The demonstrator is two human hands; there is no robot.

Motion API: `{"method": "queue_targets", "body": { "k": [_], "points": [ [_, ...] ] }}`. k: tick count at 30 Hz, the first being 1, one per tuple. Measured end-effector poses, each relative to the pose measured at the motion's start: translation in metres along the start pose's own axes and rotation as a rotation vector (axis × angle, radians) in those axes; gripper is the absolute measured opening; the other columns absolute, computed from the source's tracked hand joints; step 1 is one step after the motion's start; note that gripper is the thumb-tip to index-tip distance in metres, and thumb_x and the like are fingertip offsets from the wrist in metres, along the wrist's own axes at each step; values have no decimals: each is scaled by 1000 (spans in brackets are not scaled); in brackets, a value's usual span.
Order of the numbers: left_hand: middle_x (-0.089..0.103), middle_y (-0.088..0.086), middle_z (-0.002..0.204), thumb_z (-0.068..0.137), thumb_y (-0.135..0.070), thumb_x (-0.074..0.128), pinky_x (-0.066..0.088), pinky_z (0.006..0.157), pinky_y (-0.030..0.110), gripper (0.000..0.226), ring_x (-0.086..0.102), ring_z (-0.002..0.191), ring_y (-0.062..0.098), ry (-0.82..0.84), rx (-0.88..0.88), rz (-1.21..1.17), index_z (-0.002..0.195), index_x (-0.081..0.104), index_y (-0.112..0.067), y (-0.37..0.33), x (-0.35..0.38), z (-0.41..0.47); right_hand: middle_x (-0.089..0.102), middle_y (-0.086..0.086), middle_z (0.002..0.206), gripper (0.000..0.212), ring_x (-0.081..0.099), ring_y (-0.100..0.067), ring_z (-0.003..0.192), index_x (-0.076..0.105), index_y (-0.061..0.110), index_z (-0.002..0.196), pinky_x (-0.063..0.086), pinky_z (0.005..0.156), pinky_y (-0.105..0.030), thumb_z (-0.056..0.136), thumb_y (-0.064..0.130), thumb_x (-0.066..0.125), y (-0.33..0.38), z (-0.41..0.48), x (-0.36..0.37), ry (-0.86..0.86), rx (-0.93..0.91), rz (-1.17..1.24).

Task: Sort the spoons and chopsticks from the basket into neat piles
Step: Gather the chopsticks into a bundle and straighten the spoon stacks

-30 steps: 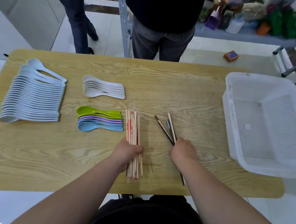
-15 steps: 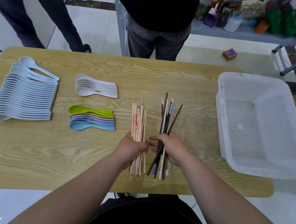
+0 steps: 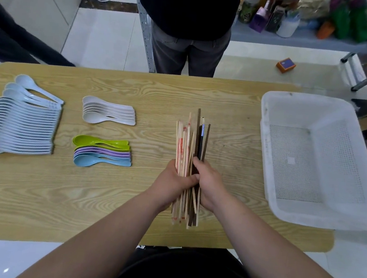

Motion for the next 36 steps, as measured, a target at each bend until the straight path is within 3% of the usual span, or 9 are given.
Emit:
{"method": "queue_targets", "body": {
  "k": [5, 9, 11, 15, 19, 23, 28, 33, 36],
  "points": [
    [73, 7, 115, 64, -36, 94, 53, 98, 52, 76, 70, 109, 24, 22, -19, -11, 128, 57, -18, 0, 8, 4, 72, -7, 122, 44, 67, -19, 117, 66, 18, 127, 50, 103, -37, 107, 44, 36, 4, -3, 4, 156, 51, 24],
    [72, 9, 118, 62, -25, 92, 50, 103, 52, 74, 68, 114, 26, 52, -17, -77, 127, 59, -16, 0, 11, 10, 71, -7, 125, 51, 65, -17, 119, 66, 18, 123, 50, 95, -28, 108, 43, 24, 9, -6, 6, 241, 52, 58],
    [73, 9, 115, 65, -17, 88, 51, 102, 51, 66, 69, 112, 25, 47, -23, -74, 125, 60, -16, 0, 11, 12, 68, -7, 130, 52, 63, -17, 123, 63, 17, 128, 47, 100, -29, 108, 43, 23, 11, -4, 5, 264, 48, 32],
    [74, 13, 107, 70, -2, 79, 55, 96, 52, 48, 71, 103, 28, 10, -10, -32, 116, 66, -13, 0, 11, 14, 65, -7, 135, 54, 57, -16, 130, 57, 12, 139, 36, 116, -36, 109, 41, 22, 8, 4, 6, 281, 35, -56],
    [72, 19, 103, 71, 3, 75, 58, 91, 47, 43, 71, 101, 33, -12, -19, -35, 112, 65, -8, 0, 12, 17, 63, -5, 137, 54, 55, -14, 132, 53, 13, 143, 31, 120, -40, 108, 44, 24, 9, 9, 5, 298, -7, -94],
    [73, 18, 99, 70, 4, 75, 60, 86, 45, 42, 72, 95, 30, -21, -32, -8, 108, 66, -10, 1, 10, 20, 57, -3, 145, 68, 47, -14, 139, 44, 16, 150, 24, 124, -44, 97, 58, 41, 8, 15, 6, 325, -59, -162],
    [75, 8, 96, 62, -12, 77, 59, 87, 53, 46, 73, 93, 24, -64, -28, 105, 107, 68, -21, -3, 7, 30, 60, -6, 141, 66, 53, -17, 135, 45, 13, 148, 29, 121, -45, 95, 53, 44, 11, 26, 2, 278, -88, -191],
    [74, 10, 97, 68, -8, 77, 58, 89, 52, 40, 73, 94, 26, -26, -30, 144, 107, 68, -17, -4, 13, 42, 60, -5, 141, 60, 54, -13, 133, 45, 13, 148, 34, 117, -34, 99, 47, 35, 10, 39, -8, 268, -59, -172],
    [76, 3, 93, 66, -13, 77, 61, 83, 45, 44, 74, 89, 21, -76, -66, 173, 107, 69, -23, 0, 13, 50, 65, -2, 135, 55, 58, -15, 128, 54, 21, 141, 37, 116, -40, 95, 50, 42, 4, 52, -17, 211, -29, -224]
  ]
}}
Point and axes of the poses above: each hand's wrist, its own z-axis towards the middle knuckle, its own x-axis out of the palm, y = z × x, the point moved 8 cm from there along z, towards the middle knuckle
